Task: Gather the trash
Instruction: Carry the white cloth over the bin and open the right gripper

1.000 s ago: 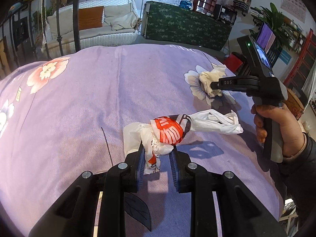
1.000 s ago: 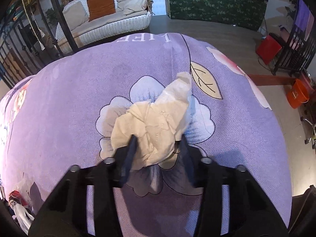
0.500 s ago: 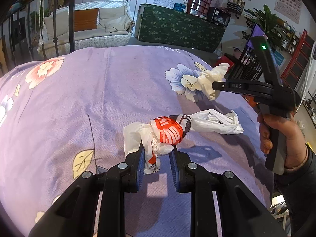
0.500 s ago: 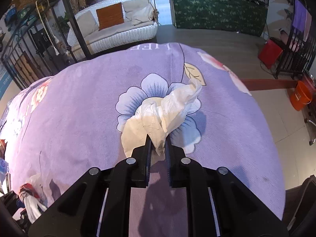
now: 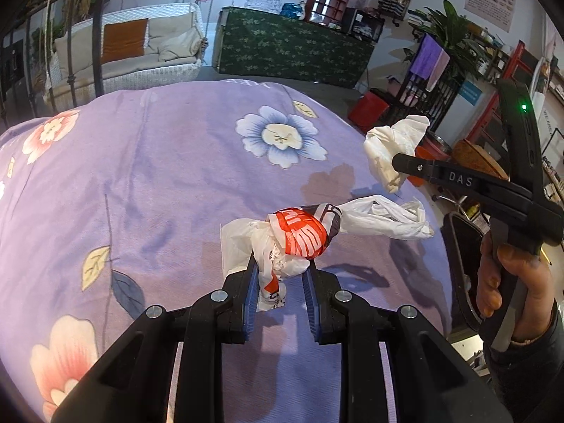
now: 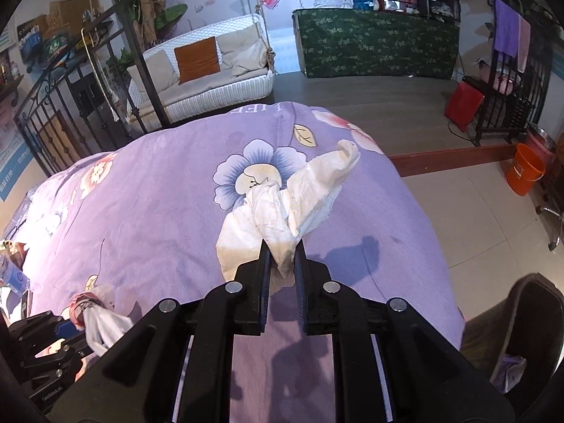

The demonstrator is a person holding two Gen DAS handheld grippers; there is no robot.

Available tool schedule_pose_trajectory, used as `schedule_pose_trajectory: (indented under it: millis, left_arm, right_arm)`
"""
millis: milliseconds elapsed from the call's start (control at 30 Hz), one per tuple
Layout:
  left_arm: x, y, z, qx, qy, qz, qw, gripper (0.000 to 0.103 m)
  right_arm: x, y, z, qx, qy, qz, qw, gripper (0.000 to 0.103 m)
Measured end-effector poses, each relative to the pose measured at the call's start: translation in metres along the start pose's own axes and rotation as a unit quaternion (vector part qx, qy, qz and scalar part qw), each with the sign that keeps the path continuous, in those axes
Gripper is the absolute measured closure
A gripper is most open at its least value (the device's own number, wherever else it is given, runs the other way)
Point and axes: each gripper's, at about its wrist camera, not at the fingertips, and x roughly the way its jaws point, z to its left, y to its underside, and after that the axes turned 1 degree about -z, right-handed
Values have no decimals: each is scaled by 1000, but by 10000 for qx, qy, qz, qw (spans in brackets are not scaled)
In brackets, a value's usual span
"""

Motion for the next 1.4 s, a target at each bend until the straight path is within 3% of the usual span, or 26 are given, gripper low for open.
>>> schedule_pose_trajectory:
  millis: [400,767,1167,1400]
  left_arm:
    - [2,10,-50,349,423,61,9985,80]
    - [12,12,-97,802,779,127,9937,80]
    - [32,21,-161,1350,1322,375,9813,80]
    - [38,26,-186,1562,1488,491,9752,80]
  right_arm:
    - [-68,52,-51,385,410,-405,9976,89]
    - [-122,104,-113,870,1066,-551,9889,89]
    - [-155,153,-206,1709,1996,-355,9642,89]
    - [-139,167,-243,2088,2237,48,9520,89]
